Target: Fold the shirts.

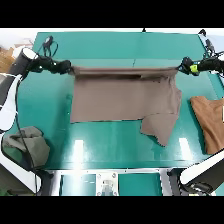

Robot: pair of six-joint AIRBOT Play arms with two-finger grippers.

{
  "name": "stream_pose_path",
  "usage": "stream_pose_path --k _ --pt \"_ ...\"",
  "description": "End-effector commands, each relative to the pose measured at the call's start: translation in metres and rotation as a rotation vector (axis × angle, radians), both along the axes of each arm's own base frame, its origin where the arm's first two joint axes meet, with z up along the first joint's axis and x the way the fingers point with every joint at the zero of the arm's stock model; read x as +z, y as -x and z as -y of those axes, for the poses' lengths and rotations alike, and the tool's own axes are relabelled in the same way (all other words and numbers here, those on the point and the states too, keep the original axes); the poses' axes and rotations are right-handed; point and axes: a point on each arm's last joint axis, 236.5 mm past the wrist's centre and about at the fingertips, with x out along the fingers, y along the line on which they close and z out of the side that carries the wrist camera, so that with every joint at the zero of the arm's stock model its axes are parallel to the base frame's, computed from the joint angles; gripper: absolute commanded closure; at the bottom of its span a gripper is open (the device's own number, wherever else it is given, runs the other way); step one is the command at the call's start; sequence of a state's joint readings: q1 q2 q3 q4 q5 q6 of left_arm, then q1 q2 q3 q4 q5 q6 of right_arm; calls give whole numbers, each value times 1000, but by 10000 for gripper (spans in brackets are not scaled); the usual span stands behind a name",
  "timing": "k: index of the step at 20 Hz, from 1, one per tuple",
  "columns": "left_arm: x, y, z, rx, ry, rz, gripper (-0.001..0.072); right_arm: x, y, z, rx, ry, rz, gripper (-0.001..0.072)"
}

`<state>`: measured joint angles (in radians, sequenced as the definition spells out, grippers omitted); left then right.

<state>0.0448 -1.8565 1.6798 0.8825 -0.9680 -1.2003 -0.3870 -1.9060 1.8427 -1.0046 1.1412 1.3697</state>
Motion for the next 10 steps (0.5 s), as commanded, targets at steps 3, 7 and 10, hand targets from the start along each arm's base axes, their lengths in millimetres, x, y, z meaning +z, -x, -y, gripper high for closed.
stream_pose_path --k 3,7,10 --pt "-53 44 0 -36 -22 -176 684 -42 56 16 56 107 -253 691" --pt "-57 50 7 -42 15 -206 684 -66 70 5 68 84 -309 691" --pt "-58 57 12 -59 38 -237 684 -72 72 3 66 80 -319 690"
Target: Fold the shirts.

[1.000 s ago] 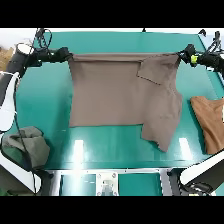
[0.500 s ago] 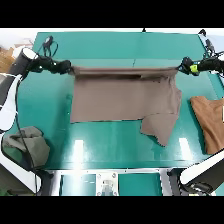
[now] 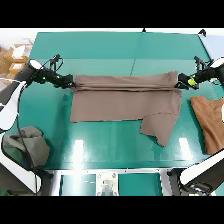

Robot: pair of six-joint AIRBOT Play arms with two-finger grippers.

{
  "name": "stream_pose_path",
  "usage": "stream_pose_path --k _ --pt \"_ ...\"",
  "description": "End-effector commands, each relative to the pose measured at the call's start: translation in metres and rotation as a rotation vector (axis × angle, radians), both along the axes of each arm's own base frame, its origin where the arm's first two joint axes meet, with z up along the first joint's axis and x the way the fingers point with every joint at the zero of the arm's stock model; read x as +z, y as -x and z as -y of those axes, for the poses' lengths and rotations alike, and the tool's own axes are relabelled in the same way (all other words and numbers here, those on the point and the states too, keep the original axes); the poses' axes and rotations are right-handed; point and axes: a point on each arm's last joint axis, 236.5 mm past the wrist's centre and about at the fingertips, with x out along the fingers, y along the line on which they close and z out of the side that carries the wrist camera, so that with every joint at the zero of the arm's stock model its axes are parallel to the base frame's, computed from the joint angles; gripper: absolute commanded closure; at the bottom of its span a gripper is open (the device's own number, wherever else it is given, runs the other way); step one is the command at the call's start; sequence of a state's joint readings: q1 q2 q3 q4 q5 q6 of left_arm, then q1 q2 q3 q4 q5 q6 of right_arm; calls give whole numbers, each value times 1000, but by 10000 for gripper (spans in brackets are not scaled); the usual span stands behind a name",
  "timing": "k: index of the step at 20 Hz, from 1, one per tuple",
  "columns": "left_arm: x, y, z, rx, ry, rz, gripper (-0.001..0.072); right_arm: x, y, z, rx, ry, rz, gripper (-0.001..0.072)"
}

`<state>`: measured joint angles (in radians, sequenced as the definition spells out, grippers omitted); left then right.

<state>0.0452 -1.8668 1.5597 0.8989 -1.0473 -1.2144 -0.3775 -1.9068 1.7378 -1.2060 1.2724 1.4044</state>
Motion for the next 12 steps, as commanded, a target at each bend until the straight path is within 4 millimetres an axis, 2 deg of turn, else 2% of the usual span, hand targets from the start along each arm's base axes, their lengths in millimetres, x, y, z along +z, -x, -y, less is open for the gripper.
stream_pose_path --k 1,12 --pt "-3 12 8 -23 32 -49 684 -9 7 -3 2 -3 -28 690" --pt "-3 21 11 9 62 -121 683 -9 5 -10 9 -6 -30 687"
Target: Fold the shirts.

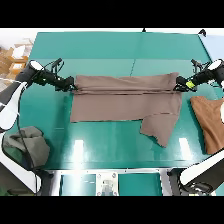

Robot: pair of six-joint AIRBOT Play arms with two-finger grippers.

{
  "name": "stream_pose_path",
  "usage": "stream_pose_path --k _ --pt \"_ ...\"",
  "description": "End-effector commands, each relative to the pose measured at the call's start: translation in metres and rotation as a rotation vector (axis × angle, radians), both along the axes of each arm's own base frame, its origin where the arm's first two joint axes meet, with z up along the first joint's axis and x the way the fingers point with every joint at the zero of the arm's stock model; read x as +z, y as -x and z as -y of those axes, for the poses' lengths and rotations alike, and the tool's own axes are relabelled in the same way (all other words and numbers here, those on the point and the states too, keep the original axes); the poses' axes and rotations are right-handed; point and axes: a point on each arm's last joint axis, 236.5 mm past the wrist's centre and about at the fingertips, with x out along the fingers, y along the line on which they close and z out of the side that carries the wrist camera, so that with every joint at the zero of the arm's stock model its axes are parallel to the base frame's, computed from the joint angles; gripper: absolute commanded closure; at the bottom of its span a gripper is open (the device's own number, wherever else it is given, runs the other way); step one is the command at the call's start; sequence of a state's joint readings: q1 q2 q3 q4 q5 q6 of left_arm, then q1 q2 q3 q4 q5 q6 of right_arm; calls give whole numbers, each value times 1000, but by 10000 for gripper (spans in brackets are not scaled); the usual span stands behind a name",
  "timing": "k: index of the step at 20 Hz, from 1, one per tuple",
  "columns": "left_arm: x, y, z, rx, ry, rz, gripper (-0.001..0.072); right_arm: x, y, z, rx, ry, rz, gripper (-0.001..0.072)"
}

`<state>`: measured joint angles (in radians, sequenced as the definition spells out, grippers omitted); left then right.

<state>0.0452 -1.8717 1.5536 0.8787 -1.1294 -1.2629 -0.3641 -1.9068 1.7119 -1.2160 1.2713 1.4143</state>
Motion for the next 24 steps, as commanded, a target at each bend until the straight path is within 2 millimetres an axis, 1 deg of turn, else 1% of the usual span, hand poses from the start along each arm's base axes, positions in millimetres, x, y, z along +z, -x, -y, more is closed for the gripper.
stream_pose_path --k 1,2,3,4,5,6,7,9,11,13,16,17,18,19,20,21,22,23,24 --pt "1 3 4 19 22 -29 683 0 -1 -4 3 -5 -1 620" --pt "4 5 6 24 37 -48 637 2 0 -5 -17 -12 -11 518" --pt "7 9 8 11 46 -64 388 5 1 -5 -31 -20 -22 470" --pt "13 13 6 12 52 -86 240 11 4 -5 -30 -26 -33 437" --pt "21 16 5 1 56 -100 231 20 7 -4 -38 -32 -43 437" --pt "29 24 -1 -10 56 -138 226 31 12 -2 -49 -38 -50 437" --pt "33 35 -8 -15 55 -199 226 41 18 3 -62 -40 -56 438" --pt "34 71 -25 -32 35 -343 226 61 37 12 -79 -45 -67 441" --pt "30 109 -44 -47 -35 -435 226 73 66 20 -116 -57 -89 449" --pt "25 142 -50 -31 -84 -452 226 75 106 25 -176 -75 -120 450" --pt "18 183 -50 29 -115 -411 226 68 172 38 -324 -89 -130 449" --pt "18 192 -46 58 -107 -381 226 65 192 41 -381 -94 -124 450" --pt "19 197 -40 99 -87 -332 226 60 211 42 -444 -101 -113 449" --pt "22 197 -33 150 -55 -278 226 52 226 42 -505 -108 -95 439" --pt "23 196 -27 212 -15 -227 225 43 238 41 -555 -110 -83 402" --pt "23 194 -21 270 32 -194 226 34 246 37 -587 -118 -72 381" --pt "19 195 -16 327 73 -179 226 23 250 31 -603 -131 -61 334" --pt "12 196 -9 351 96 -172 225 14 249 22 -627 -163 -54 302" --pt "3 199 1 357 104 -170 225 7 245 11 -632 -208 -35 300"
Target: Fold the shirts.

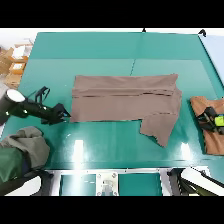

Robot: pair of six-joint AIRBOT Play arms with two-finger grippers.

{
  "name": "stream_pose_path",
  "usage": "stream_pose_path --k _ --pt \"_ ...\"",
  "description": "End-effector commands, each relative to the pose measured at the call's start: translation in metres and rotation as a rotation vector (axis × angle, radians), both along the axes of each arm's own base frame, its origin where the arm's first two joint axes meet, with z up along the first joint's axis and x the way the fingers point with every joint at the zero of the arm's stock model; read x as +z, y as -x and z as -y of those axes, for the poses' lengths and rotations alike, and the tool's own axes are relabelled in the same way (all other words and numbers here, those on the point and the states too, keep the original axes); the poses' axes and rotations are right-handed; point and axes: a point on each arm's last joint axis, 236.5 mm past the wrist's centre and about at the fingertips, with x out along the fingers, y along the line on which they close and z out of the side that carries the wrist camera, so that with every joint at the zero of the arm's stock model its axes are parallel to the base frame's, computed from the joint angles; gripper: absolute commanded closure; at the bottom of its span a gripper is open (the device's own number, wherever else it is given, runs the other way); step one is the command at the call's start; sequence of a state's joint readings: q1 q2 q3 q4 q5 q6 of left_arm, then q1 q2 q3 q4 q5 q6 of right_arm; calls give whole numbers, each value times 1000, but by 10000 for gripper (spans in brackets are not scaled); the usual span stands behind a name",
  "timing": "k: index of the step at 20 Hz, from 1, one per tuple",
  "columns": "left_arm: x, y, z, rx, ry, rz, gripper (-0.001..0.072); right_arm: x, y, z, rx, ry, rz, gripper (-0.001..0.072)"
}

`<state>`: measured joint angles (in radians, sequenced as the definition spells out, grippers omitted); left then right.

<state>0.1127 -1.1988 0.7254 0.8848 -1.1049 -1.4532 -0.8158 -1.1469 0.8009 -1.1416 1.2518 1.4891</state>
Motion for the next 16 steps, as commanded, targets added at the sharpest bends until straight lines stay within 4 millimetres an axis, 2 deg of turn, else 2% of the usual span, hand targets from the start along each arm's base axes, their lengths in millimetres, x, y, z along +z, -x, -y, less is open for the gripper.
stream_pose_path --k 1,4,7,9,13,14,16 --pt "-17 -2 23 137 39 92 225 -27 3 -27 -93 -67 94 300" --pt "-25 -19 45 187 2 163 226 -44 -5 -52 -75 -94 124 293" --pt "-43 -15 60 202 2 110 226 -58 -9 -73 -19 -74 114 286" --pt "-53 -16 68 234 32 69 226 -63 -14 -85 22 -77 110 226" --pt "-53 -29 65 282 27 106 228 -70 -20 -103 39 -122 97 218" --pt "-53 -32 63 293 20 119 260 -71 -20 -105 41 -128 94 219" --pt "-53 -34 61 296 14 128 606 -71 -20 -106 42 -129 92 229"
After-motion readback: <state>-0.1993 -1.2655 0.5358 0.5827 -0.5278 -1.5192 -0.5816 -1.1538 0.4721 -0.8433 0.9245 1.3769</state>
